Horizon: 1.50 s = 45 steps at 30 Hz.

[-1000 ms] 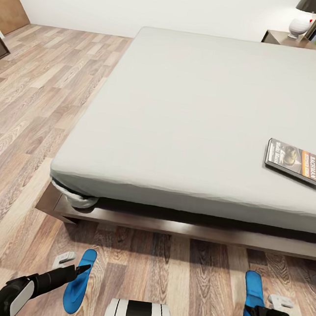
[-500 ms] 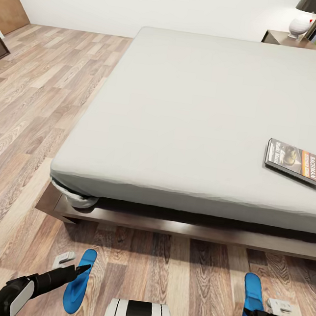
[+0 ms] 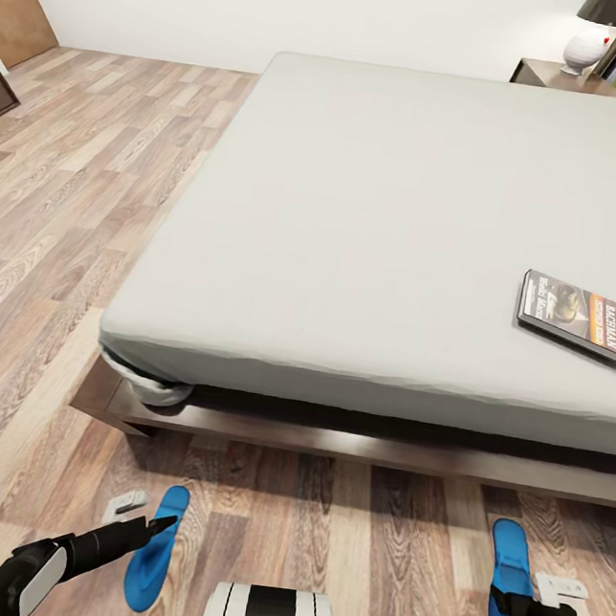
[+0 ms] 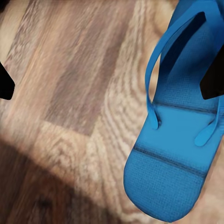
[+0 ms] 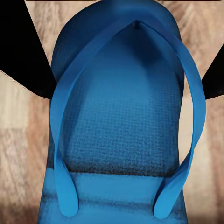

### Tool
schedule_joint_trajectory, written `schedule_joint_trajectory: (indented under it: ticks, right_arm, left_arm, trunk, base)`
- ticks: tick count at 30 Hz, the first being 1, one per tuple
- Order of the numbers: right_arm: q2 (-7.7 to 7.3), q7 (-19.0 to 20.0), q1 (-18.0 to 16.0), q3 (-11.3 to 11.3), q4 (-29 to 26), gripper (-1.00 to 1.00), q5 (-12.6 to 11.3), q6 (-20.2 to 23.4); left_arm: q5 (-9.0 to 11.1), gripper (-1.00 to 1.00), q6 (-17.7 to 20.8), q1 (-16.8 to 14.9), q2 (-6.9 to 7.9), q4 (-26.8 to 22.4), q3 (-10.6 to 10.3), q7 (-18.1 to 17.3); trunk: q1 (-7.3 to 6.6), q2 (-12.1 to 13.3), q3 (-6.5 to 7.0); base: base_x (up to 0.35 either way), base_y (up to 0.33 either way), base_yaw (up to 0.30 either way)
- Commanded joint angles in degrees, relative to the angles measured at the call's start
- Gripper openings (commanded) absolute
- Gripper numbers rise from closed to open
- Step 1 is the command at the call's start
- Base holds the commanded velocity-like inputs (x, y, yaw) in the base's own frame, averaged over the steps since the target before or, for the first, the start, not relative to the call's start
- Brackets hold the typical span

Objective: In the bedroom, move the book from the bed onto either nightstand, and place the two sandals side by side next to the bed.

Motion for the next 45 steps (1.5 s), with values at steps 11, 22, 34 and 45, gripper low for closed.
schedule_joint_trajectory:
  ticks: [11, 22, 34, 45]
  right_arm:
    - [0.03, 0.4, 0.0, -0.2, -0.2, -1.00, -0.3, 0.9]
    - [0.03, 0.5, 0.0, -0.2, -0.2, -1.00, -0.2, 0.9]
    - [-0.06, 0.5, 0.0, -0.2, -0.2, -1.00, -0.2, 0.8]
    - [-0.06, 0.5, 0.0, -0.2, -0.2, -1.00, -0.2, 0.7]
  left_arm:
    - [0.5, 1.00, 0.6, 0.0, -0.01, 0.0, 0.2, -0.2]
    - [0.5, 1.00, 0.7, 0.0, -0.01, 0.0, 0.2, -0.2]
    - [0.5, 1.00, 0.7, 0.0, -0.01, 0.1, 0.1, -0.2]
    - [0.5, 1.00, 0.6, 0.0, -0.01, 0.1, 0.1, -0.2]
  trunk:
    - [-0.01, 0.0, -0.03]
    - [-0.01, 0.0, -0.03]
    - [-0.01, 0.0, -0.03]
    - [-0.01, 0.0, -0.03]
  base:
    - [0.000, 0.244, 0.000]
    - [0.000, 0.279, 0.000]
    - [0.000, 0.287, 0.000]
    - [0.000, 0.287, 0.000]
